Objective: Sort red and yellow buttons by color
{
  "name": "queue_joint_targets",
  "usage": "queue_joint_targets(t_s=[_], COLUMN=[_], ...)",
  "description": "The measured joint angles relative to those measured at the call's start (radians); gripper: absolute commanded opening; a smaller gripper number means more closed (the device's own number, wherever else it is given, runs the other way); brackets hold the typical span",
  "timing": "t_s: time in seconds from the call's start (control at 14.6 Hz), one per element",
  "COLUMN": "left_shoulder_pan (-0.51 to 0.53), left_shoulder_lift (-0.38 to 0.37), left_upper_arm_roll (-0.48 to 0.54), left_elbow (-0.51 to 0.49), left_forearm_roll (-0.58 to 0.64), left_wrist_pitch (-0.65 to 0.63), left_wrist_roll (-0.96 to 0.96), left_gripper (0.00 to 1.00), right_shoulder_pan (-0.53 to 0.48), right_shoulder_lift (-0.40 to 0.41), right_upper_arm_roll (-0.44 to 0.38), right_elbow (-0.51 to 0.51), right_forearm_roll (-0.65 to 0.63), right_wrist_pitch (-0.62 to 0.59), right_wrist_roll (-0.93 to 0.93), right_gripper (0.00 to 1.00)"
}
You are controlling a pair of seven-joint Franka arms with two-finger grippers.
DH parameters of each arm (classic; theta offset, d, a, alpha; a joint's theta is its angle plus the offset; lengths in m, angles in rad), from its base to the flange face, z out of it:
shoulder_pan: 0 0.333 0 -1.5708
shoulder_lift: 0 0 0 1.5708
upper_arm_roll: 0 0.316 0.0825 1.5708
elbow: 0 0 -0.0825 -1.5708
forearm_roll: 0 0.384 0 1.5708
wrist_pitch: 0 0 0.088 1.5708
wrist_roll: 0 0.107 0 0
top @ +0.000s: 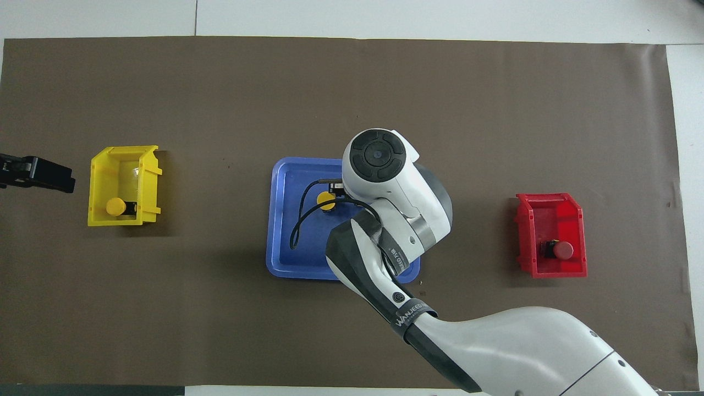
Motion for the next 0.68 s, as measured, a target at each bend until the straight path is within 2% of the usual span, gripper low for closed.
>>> queue_joint_targets(t_s=[0.21, 0.48, 0.62, 0.68], left_shoulder_pan=[0.000, 0.000, -0.001, -0.004], left_shoulder_lift=[0.000, 0.000, -0.002, -0.006], left_upper_arm_roll=[0.001, 0.001, 0.000, -0.003], left_elbow=[0.000, -0.001, -0.012, -0.029], left_forearm_roll=[0.000, 0.000, 0.000, -0.002], left_wrist_pitch=[-0.001, -0.002, 0.012, 0.032], left_wrist_roll=[0.000, 0.000, 0.000, -0.003], left_gripper=[1.00, 1.00, 1.00, 1.00], right_shoulder_pan=[-0.001, -0.021, -0.082, -0.138], right_shoulder_lift=[0.000, -0.008, -0.056, -0.102], right_upper_arm_roll=[0.000, -0.002, -0.005, -0.006], right_elbow=[-0.001, 0.002, 0.007, 0.011], right_forearm_roll=[0.000, 0.000, 0.014, 0.041], right_wrist_pitch=[0.009, 0.014, -0.009, -0.058], right_wrist_roll=[0.000, -0.024, -0.100, -0.172], right_gripper=[0.19, 0.16, 0.16, 0.16])
